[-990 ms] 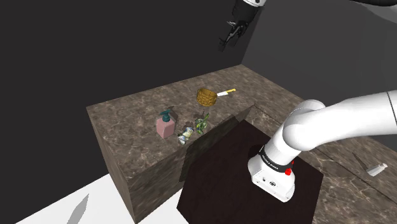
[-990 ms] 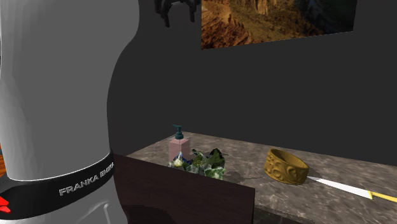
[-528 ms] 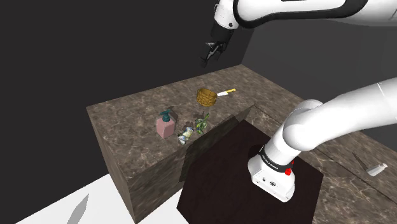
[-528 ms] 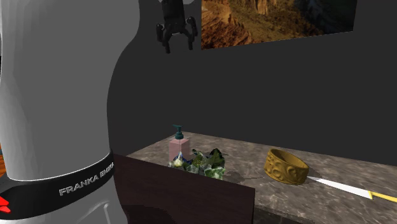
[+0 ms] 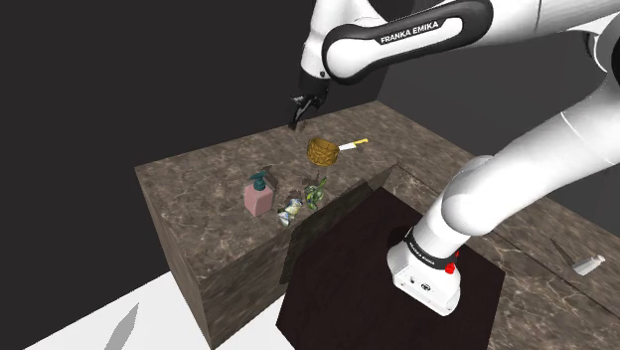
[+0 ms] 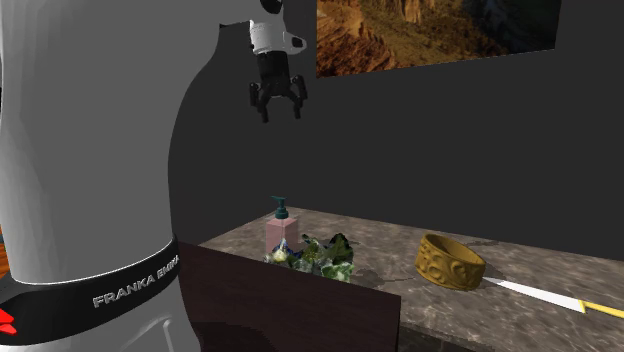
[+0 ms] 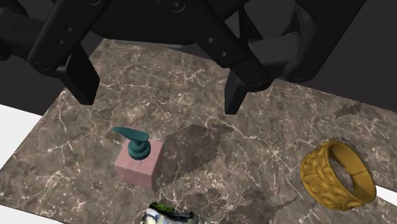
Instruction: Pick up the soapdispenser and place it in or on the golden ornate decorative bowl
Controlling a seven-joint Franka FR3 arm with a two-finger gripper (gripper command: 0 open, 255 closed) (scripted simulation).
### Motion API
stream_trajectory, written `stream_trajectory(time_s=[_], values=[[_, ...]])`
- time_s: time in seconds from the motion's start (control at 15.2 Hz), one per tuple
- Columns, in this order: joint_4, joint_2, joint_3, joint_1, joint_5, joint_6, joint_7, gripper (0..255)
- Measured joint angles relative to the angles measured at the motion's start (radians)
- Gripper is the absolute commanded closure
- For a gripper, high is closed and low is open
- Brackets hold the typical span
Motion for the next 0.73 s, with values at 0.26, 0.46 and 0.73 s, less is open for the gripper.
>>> stream_trajectory(time_s=[0.26,0.46,0.73], values=[[0.012,0.136,0.032,-0.004,-0.038,0.102,0.055,0],[0.039,0.248,0.057,-0.003,-0.082,0.168,0.115,0],[0.102,0.414,0.063,0.000,-0.161,0.242,0.185,0]])
